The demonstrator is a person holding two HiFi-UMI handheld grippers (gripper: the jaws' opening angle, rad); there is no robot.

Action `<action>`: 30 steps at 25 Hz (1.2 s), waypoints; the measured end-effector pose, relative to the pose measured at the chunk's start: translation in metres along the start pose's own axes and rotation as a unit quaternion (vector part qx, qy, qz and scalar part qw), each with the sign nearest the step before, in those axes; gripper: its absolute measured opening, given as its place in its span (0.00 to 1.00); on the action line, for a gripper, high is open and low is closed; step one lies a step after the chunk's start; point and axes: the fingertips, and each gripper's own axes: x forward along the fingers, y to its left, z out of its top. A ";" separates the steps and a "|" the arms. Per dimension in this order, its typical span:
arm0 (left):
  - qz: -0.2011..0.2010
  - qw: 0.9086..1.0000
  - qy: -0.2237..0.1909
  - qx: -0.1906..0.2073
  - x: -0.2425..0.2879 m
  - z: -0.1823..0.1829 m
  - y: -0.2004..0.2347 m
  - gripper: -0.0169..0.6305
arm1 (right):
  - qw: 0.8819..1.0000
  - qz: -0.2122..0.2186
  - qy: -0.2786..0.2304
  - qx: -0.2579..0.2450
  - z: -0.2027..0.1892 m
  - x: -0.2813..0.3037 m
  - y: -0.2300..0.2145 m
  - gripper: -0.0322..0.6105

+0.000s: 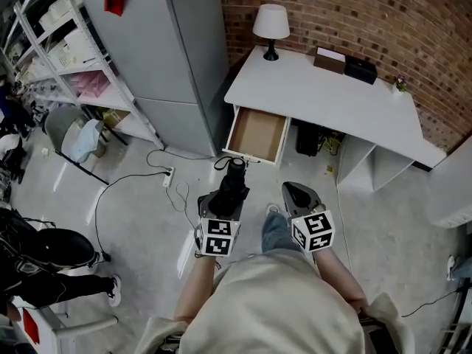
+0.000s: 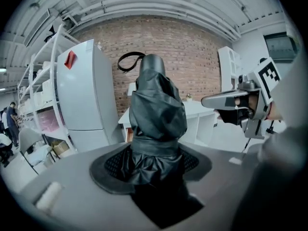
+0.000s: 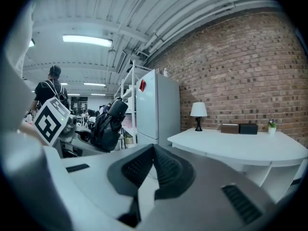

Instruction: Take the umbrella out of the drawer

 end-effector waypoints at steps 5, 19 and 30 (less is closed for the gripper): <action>0.003 1.000 -0.008 -0.009 -0.011 0.002 -0.001 0.42 | 1.000 0.003 0.003 0.002 -0.005 -0.003 0.002 0.05; 0.005 1.000 -0.018 -0.020 -0.012 0.009 0.001 0.42 | 1.000 -0.005 0.010 -0.016 -0.005 0.001 0.003 0.05; 0.005 0.999 -0.022 -0.028 -0.009 0.010 0.005 0.42 | 1.000 0.006 0.009 -0.021 0.000 0.008 0.010 0.05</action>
